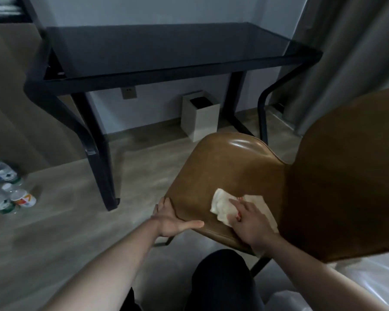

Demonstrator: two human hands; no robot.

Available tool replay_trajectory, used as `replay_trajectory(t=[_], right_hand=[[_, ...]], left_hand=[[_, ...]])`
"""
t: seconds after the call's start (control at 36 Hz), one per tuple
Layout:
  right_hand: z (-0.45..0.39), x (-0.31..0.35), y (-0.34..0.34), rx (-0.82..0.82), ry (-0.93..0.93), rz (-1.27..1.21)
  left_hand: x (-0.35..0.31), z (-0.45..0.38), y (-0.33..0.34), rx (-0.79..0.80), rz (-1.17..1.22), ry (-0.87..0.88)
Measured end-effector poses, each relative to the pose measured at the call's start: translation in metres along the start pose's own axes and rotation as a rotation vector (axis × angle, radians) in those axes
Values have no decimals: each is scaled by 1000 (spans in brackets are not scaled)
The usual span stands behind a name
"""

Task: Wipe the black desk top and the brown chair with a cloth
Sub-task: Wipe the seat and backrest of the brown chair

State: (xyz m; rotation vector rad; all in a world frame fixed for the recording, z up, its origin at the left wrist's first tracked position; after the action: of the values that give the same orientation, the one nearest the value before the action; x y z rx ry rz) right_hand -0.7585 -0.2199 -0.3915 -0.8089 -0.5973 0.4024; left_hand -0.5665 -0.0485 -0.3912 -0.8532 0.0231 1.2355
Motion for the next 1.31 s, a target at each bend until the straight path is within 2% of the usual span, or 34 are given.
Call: replay_trajectory(t=[0.33,0.5,0.61,0.92,1.11,1.31], right_hand=[[-82,-10,-51,-87,335,-171],[-124,-35,-98,-74,331,-122],[-144,-46,-101,-93,327,-81],[-71,-21,-63,-93,306,-82],[-8,-8,-6,14,225,-42],[13,-9,8,87,159,-74]], left_hand=[[7,-15,4,5,71,46],[9,-23,6,18,66,35],[8,-24,4,31,80,31],[3,-12,2,34,92,29],[2,-1,4,-29,91,26],[5,-2,6,-64,116,45]])
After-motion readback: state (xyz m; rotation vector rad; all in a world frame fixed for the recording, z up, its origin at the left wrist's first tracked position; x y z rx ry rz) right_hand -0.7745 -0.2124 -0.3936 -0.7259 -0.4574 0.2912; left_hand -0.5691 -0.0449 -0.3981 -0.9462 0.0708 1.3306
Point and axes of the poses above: each hand's wrist, its own z-axis away from the middle knuckle, its own y-axis out of the palm, x = y × z, the point moved 3 cm from there along -z, towards the middle knuckle, and after that the axes turned 9 degrees about x, right-handed, at the moved point
